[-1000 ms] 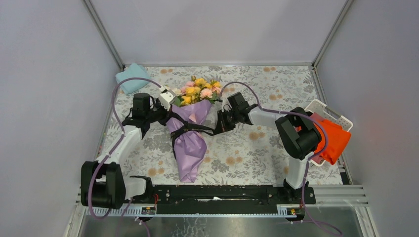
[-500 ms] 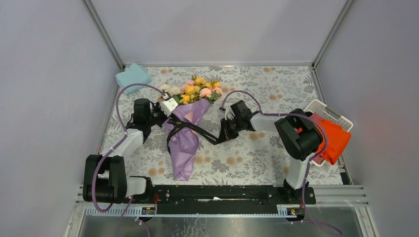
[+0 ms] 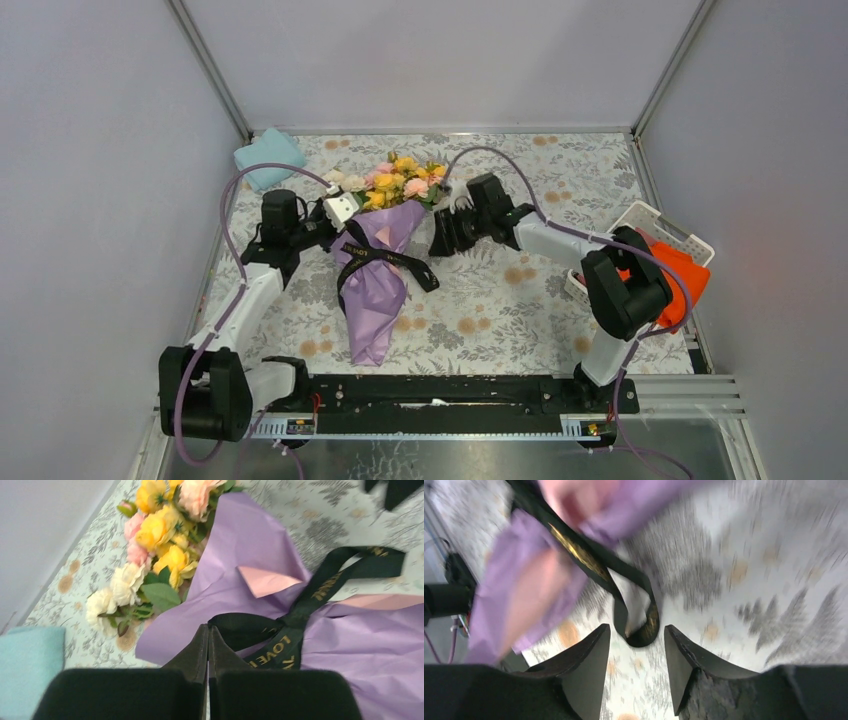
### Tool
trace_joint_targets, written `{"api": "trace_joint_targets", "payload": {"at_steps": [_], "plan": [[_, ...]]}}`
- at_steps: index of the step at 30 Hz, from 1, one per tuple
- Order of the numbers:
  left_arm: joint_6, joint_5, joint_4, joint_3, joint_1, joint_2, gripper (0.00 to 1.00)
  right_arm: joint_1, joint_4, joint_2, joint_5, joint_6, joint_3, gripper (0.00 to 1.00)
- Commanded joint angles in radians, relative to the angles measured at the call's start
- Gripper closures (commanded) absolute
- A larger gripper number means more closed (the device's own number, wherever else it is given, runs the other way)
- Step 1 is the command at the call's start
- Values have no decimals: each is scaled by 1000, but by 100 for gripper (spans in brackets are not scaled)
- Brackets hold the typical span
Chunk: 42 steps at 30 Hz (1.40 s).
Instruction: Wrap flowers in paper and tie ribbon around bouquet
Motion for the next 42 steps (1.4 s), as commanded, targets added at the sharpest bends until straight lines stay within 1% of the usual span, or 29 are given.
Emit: {"api": "trace_joint_targets", "payload": {"at_steps": [1, 4, 6, 7, 9, 11, 12, 14, 15, 16, 17, 19, 21, 22, 24, 25, 26, 27, 28, 29, 32, 35, 38, 40, 42], "plan": [[-93, 106, -53, 39, -28, -30, 100, 10, 281, -62, -41, -60, 108, 47], [-148, 126, -53, 54, -36, -33, 100, 92, 475, 26, -149, -63, 164, 43], [-166, 127, -52, 59, -37, -37, 100, 149, 571, 82, -190, -104, 197, 36], [-167, 127, -58, 61, -37, -40, 100, 165, 632, 105, -197, -111, 202, 34], [-167, 127, -69, 62, -37, -47, 100, 180, 734, 140, -196, -100, 206, 33], [-174, 130, -76, 66, -37, -52, 100, 183, 779, 175, -185, -76, 225, 33], [-187, 138, -77, 70, -37, -56, 100, 188, 818, 222, -191, -58, 243, 33], [-197, 140, -71, 72, -37, -55, 100, 196, 822, 251, -204, -51, 262, 35], [-206, 139, -67, 72, -36, -53, 100, 199, 824, 263, -204, -48, 268, 38], [-211, 139, -63, 74, -37, -50, 100, 200, 834, 272, -197, -41, 268, 43], [-215, 140, -62, 75, -36, -50, 100, 202, 852, 279, -187, -24, 265, 51], [-215, 143, -64, 77, -36, -50, 100, 201, 878, 290, -162, -9, 258, 69], [-211, 143, -76, 83, -37, -47, 100, 200, 877, 295, -150, 3, 258, 86], [-205, 139, -89, 88, -37, -45, 100, 201, 875, 294, -148, 7, 257, 92], [-175, 107, -130, 103, -37, -38, 100, 199, 875, 289, -148, 11, 247, 100], [-144, 70, -159, 114, -36, -31, 84, 198, 873, 285, -148, 11, 243, 100], [-84, 26, -192, 122, -33, -18, 63, 197, 871, 284, -148, 13, 239, 100], [39, -2, -264, 133, -23, 2, 53, 195, 868, 284, -147, 16, 238, 100], [127, -21, -319, 142, -6, 25, 49, 194, 865, 284, -148, 20, 238, 100], [200, -25, -360, 150, 11, 53, 47, 193, 862, 285, -147, 24, 240, 100], [350, 1, -468, 176, 32, 112, 47, 185, 851, 289, -135, 44, 248, 100], [432, 15, -493, 186, 32, 153, 49, 175, 862, 291, -126, 69, 239, 100], [534, 10, -527, 173, 18, 185, 46, 172, 867, 292, -129, 73, 233, 100], [556, -11, -515, 159, -12, 192, 45, 173, 867, 292, -132, 72, 229, 100], [513, -13, -465, 158, -34, 195, 45, 173, 866, 292, -138, 70, 228, 100]]}}
